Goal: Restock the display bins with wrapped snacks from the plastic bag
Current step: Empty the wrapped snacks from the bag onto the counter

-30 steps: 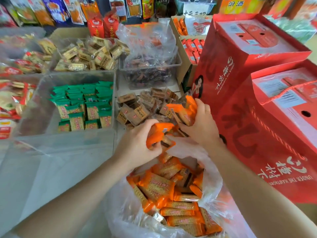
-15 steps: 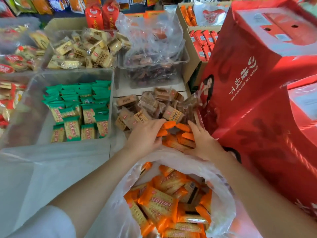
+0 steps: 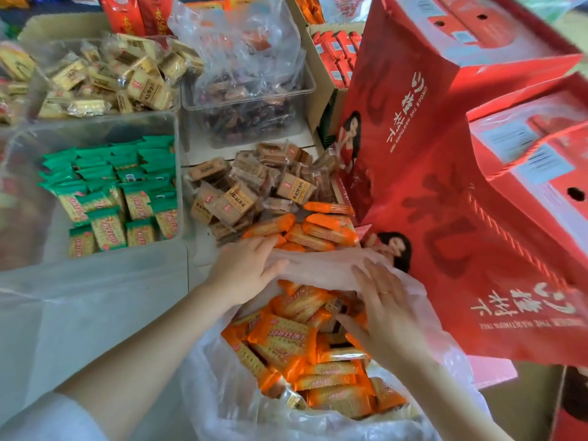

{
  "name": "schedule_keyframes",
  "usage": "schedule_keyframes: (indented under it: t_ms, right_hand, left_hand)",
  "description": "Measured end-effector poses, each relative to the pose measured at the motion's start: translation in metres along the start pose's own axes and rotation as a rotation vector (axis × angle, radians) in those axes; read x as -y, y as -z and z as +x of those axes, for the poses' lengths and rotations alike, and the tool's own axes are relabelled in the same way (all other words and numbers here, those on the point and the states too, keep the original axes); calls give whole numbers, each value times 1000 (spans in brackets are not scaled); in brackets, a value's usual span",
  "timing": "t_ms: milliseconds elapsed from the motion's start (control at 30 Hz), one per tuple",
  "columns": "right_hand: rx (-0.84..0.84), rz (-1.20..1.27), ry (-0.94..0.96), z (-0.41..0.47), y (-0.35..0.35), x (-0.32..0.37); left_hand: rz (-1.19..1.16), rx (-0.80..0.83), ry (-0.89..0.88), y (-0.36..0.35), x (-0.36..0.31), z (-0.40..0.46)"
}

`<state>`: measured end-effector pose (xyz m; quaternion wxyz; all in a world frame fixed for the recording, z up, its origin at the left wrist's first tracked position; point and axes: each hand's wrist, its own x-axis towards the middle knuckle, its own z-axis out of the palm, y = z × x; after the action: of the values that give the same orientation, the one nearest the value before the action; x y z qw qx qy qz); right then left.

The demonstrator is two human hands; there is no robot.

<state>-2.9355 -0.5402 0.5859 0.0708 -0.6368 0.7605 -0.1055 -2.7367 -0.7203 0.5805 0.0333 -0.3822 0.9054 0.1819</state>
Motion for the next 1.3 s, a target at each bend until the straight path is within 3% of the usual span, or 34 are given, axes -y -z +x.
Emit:
schedule_keyframes:
  t_ms: [200,300,400,500,633,700,767,900,1000,1100,1200,1300]
  right_hand:
    - [-21,-139,-210,6,-22,-9]
    - [144,25,-251,-1,-8,3]
    - [250,272,-357,-16,7,21]
    - [242,715,-509,-35,37,40]
    - [371,1005,-390,-55,74,49]
    - [244,1122,-358,-55,78,41]
    - [64,1188,-377,-49,79,31]
    - [-98,980,-316,-29,66,20]
    - [-162,444,-193,-17,37,6]
    - [-157,-27,-80,-10,12,-2]
    - [-228,-111,-4,-20,12,9]
    - [-291,-143,420,-50,10,37]
  left_hand:
    - [179,192,54,-12,-1,-30]
    - [203,306,-49,-10,-5,-40]
    - [67,369,-146,-11,-19,-61]
    - [-19,266,-243,-5,-30,-76]
    - [-375,-95,-116,-5,-40,-82]
    - [-449,-133,-4,0,-45,-83]
    - [-573,-61,98,9,-55,-87]
    - [-596,154,220,14,-70,-101]
    - [-1020,344,327,18,-76,-106]
    - [-1274,276,444,7,-69,-95]
    - [-942,24,424,-4,-62,-87]
    - [-578,-110,281,-12,-54,-82]
